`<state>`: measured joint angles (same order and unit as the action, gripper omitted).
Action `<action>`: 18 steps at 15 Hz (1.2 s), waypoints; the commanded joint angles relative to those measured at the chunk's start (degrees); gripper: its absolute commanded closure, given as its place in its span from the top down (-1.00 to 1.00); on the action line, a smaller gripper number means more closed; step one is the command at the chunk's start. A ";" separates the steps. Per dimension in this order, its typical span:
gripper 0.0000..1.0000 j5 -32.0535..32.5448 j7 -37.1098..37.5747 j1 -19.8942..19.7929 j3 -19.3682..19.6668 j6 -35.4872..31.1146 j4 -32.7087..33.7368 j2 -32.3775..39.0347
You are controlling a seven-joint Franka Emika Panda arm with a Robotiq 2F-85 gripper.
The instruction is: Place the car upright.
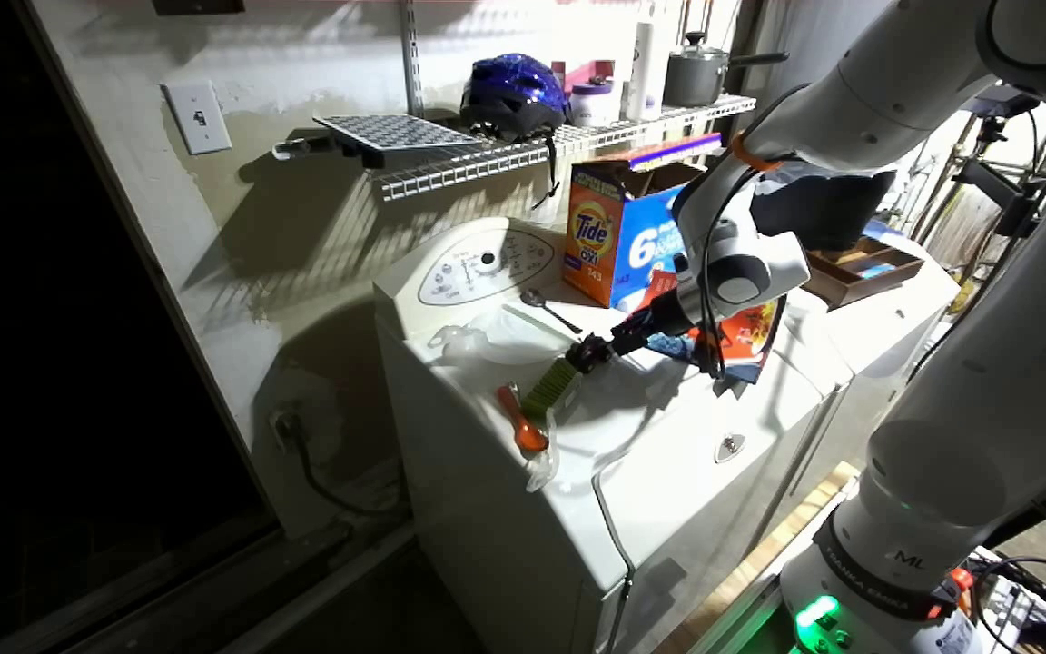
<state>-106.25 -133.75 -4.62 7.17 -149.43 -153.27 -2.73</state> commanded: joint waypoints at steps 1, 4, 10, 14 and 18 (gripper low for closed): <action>1.00 4.23 3.30 -0.27 -1.46 -4.26 -0.91 -2.66; 1.00 10.04 8.36 0.09 -2.50 -8.02 -1.85 -5.53; 1.00 32.69 31.33 0.20 -4.95 -9.75 -4.58 -8.36; 1.00 50.59 47.81 -0.22 -5.12 -6.47 -3.70 -7.04; 1.00 68.72 65.41 -6.28 -9.98 -6.36 -4.76 -9.85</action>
<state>-48.53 -79.50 -6.49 0.29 -156.69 -157.04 -9.46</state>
